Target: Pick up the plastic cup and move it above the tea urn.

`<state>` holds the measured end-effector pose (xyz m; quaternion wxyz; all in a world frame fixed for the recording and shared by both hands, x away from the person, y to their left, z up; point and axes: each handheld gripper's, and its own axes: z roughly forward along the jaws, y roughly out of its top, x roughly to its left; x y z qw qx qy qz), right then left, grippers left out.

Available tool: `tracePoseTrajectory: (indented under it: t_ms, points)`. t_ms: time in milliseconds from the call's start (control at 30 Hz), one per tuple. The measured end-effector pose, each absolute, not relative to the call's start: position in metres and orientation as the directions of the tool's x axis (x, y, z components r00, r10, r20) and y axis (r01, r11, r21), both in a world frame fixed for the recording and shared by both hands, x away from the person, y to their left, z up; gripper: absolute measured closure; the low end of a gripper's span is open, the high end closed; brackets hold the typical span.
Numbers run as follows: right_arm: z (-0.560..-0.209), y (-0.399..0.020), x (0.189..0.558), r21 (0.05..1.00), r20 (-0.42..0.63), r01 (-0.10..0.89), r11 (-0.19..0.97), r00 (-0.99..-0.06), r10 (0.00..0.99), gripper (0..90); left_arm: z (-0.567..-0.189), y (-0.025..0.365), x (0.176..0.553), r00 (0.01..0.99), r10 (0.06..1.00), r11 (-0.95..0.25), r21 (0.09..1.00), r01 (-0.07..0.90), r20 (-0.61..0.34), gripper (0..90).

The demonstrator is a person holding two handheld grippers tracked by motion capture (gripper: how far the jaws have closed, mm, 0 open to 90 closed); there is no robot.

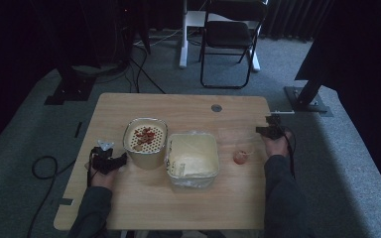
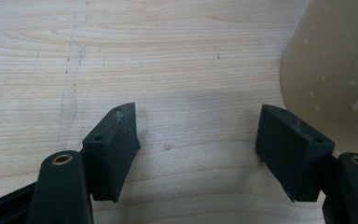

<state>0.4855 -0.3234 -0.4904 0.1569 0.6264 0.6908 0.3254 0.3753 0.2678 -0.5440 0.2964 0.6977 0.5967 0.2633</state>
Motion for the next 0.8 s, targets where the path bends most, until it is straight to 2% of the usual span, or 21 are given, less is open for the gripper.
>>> tracePoseTrajectory:
  t_ms: [100,433,567,800]
  points:
    - [-0.485,-0.327,0.486,0.667,0.255,0.741,-0.071,-0.138,0.957,87.3,-0.544,0.268,0.375,0.149,0.989,-0.112,0.728,0.677,0.014,30.1]
    - [-0.434,-0.329,0.475,0.775,0.251,0.625,-0.095,-0.165,0.954,87.9,-0.544,0.268,0.375,0.148,0.989,-0.112,0.728,0.677,0.014,30.1]
    - [-0.408,-0.325,0.467,0.801,0.265,0.593,-0.086,-0.222,0.938,87.9,-0.544,0.268,0.375,0.148,0.989,-0.112,0.728,0.677,0.014,30.0]
    - [-0.369,-0.301,0.443,0.845,0.204,0.535,0.017,-0.351,0.914,87.8,-0.544,0.268,0.375,0.148,0.989,-0.112,0.728,0.677,0.015,30.1]
